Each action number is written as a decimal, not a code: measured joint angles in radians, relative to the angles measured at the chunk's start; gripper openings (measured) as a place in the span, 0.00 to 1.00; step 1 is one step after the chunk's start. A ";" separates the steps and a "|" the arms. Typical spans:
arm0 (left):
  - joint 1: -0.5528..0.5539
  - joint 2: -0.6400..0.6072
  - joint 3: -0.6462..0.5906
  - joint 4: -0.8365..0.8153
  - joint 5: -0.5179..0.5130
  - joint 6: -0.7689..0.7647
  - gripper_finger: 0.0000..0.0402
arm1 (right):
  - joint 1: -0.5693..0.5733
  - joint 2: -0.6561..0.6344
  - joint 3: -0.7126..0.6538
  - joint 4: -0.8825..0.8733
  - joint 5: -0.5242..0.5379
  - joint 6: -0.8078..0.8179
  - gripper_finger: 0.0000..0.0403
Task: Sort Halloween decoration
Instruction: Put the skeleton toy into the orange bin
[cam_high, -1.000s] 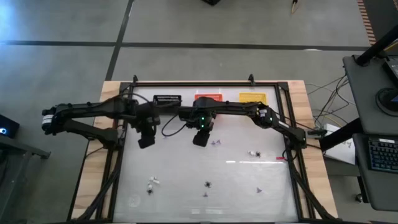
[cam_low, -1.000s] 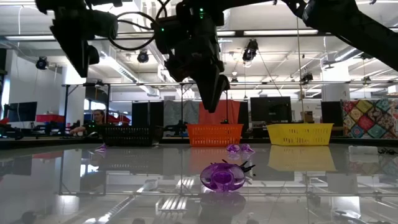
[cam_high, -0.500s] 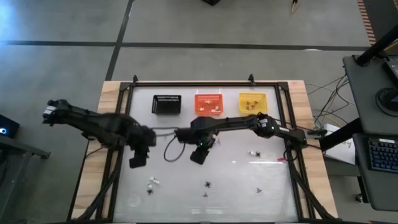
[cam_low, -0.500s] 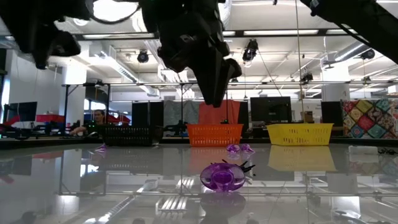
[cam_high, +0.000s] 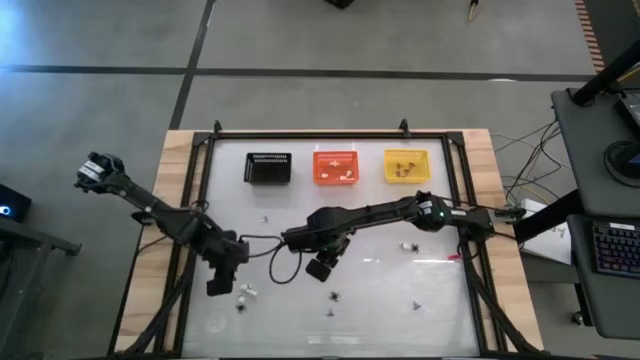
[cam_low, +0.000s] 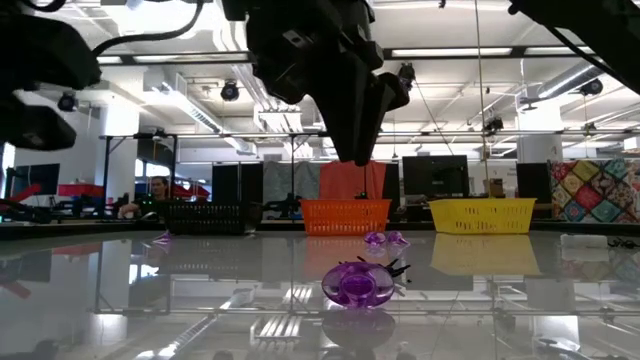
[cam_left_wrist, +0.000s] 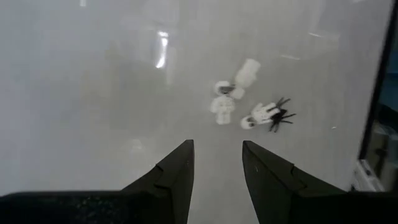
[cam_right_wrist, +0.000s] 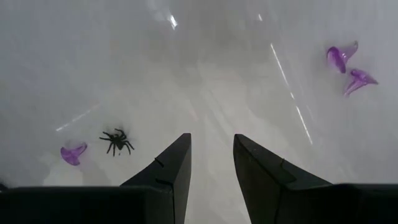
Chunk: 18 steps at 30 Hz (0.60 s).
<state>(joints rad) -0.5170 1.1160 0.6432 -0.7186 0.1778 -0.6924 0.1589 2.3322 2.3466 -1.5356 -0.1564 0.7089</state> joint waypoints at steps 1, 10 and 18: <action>-0.008 0.000 -0.016 0.037 0.007 -0.009 0.30 | 0.004 0.000 0.000 0.000 0.000 0.005 0.28; -0.038 0.000 -0.051 0.097 0.011 -0.050 0.30 | 0.031 0.000 0.000 0.000 0.000 0.046 0.28; -0.039 0.006 -0.058 0.168 0.005 -0.050 0.30 | 0.071 0.000 0.000 -0.001 0.000 0.053 0.28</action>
<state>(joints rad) -0.5560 1.1221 0.5852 -0.5501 0.1827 -0.7428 0.2295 2.3322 2.3466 -1.5364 -0.1566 0.7616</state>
